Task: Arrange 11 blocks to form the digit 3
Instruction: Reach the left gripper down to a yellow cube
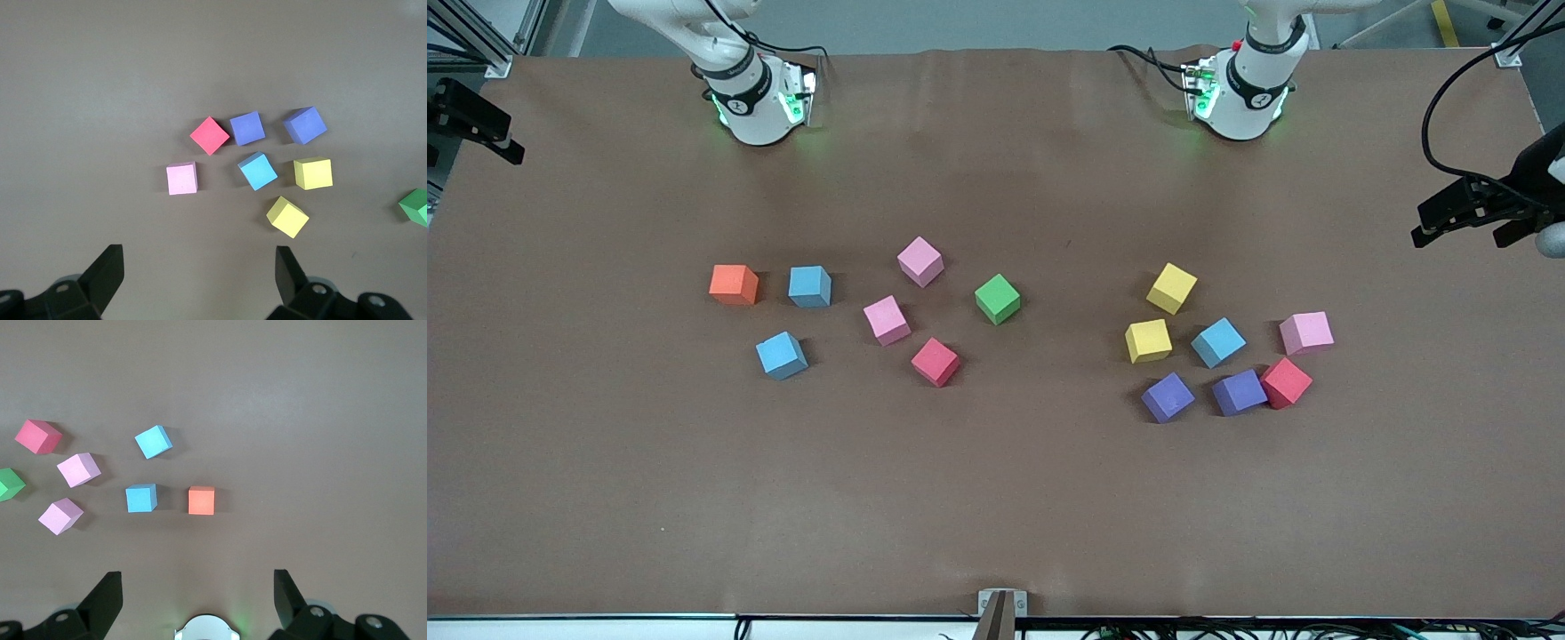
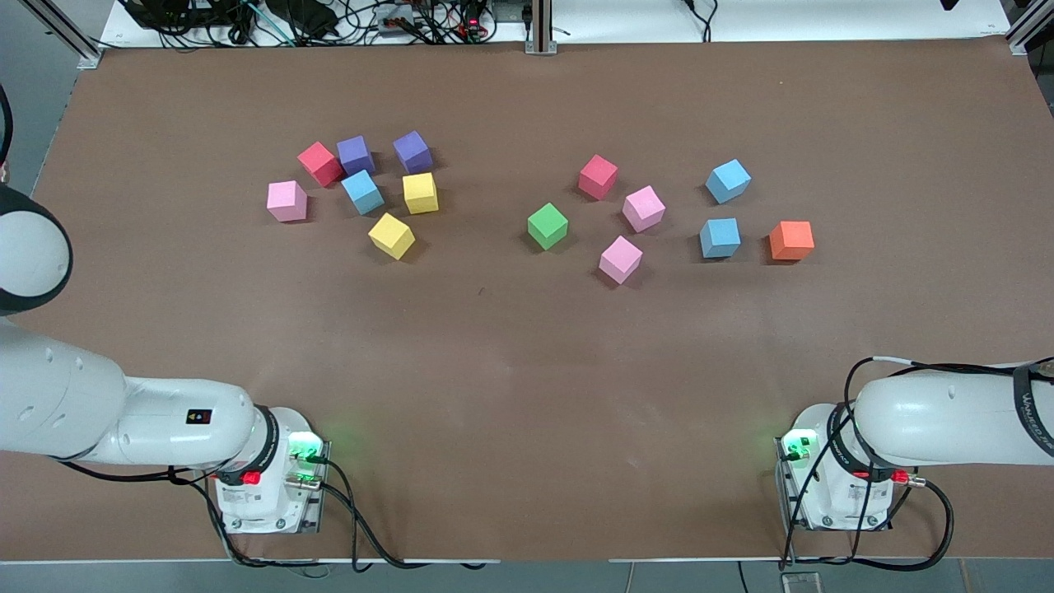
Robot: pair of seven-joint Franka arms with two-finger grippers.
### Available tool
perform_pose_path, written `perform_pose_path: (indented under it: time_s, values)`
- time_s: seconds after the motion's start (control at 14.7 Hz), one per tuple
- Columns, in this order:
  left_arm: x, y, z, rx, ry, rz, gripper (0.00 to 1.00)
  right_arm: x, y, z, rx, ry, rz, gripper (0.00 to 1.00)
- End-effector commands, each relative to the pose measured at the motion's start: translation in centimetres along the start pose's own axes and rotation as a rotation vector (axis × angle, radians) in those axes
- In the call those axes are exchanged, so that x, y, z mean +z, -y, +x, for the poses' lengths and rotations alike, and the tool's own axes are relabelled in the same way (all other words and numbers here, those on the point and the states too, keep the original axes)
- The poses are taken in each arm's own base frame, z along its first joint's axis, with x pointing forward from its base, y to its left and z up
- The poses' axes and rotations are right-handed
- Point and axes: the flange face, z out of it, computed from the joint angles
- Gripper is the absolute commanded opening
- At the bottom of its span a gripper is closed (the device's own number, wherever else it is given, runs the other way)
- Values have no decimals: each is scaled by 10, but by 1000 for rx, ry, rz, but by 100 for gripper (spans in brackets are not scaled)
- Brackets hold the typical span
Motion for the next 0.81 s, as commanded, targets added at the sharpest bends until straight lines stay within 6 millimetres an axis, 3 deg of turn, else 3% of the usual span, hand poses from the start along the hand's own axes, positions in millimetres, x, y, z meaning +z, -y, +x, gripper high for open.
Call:
perform_pose_path:
  time_s: [0.0,0.48,0.61,0.75]
  values:
    - [-4,0,-4,-7,5,-15,100,-1,1,-3,7,-7,7,100]
    - [-2,-2,-3,-4,8,-21,100,0,1,-3,7,-3,7,100]
    - [11,-19,-2,28,36,-27,100,0,1,-3,7,-3,7,100]
    - [36,-49,-6,81,87,-25,100,-1,-1,-3,10,-4,7,100]
